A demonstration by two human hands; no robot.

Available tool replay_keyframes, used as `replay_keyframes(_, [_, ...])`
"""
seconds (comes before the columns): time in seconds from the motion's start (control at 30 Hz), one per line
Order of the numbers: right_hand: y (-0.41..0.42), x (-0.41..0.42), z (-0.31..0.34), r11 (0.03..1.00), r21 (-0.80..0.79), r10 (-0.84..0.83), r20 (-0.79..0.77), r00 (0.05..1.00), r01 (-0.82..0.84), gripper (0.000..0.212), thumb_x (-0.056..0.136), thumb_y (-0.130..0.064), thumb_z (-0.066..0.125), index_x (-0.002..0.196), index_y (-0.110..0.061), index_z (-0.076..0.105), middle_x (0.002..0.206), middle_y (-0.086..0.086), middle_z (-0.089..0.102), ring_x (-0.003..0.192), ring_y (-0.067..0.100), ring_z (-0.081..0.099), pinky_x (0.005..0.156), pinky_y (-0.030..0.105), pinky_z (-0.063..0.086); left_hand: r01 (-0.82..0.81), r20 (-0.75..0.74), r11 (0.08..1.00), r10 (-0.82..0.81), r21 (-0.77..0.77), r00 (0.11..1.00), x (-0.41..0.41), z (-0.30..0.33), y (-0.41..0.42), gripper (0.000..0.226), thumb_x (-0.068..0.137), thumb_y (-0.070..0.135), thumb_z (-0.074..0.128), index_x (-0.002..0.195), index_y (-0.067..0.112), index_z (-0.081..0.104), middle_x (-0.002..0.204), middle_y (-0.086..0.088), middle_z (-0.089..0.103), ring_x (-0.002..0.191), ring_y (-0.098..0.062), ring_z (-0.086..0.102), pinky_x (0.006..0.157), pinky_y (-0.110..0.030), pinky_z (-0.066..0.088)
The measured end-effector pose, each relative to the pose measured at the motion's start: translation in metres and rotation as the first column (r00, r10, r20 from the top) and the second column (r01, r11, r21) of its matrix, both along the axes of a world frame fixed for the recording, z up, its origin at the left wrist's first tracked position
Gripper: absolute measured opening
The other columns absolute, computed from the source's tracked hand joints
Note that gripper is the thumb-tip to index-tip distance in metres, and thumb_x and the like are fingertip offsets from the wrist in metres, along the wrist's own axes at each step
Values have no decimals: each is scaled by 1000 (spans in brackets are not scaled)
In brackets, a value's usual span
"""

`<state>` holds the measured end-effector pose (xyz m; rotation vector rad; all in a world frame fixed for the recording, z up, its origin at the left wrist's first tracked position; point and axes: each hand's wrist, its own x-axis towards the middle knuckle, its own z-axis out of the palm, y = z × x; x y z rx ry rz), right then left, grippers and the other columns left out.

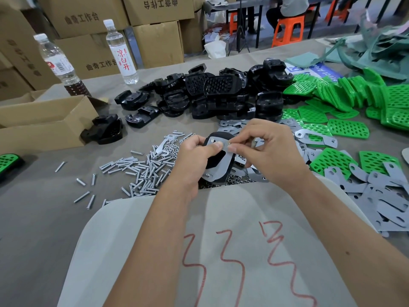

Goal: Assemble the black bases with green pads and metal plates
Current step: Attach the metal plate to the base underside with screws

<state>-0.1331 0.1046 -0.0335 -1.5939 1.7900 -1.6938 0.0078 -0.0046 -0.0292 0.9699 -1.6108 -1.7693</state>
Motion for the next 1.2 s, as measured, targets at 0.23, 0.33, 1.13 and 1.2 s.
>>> replay_keyframes(0.23, [1, -6, 2, 995, 75, 68, -55, 996, -64, 18, 90, -2, 78, 97, -18, 84, 91, 2, 62, 71, 13, 59, 55, 35, 62, 1, 4, 1000, -1, -9, 1000, 0, -2, -1, 13, 93, 12, 72, 93, 10, 59, 77, -4, 70, 68, -22, 67, 61, -34, 53])
replay_keyframes(0.33, [2, -5, 2, 998, 70, 3, -71, 997, 2, 6, 84, -10, 86, 87, -15, 83, 85, 0, 62, 72, 19, 60, 60, 40, 59, 9, 8, 1000, -9, -9, 1000, 0, -2, 1, 13, 93, 11, 71, 92, 10, 59, 70, 0, 69, 60, -14, 67, 51, -27, 51])
replay_keyframes(1.13, [-7, 3, -9, 990, -90, -110, -40, 993, 106, 4, 86, -14, 85, 89, -17, 83, 87, -1, 64, 65, 15, 59, 45, 35, 56, -15, -73, 997, 21, 75, 997, -2, -3, -1, 13, 92, 12, 72, 100, 6, 62, 81, -8, 73, 74, -27, 68, 65, -35, 55])
replay_keyframes(1.2, [-8, 3, -10, 986, -98, -140, -44, 989, 135, 5, 85, -14, 87, 86, -16, 82, 86, -2, 64, 67, 17, 60, 47, 37, 56, -23, -74, 997, 29, 73, 997, -3, -4, -1, 12, 92, 12, 72, 98, 7, 63, 82, -10, 73, 76, -28, 68, 68, -38, 55])
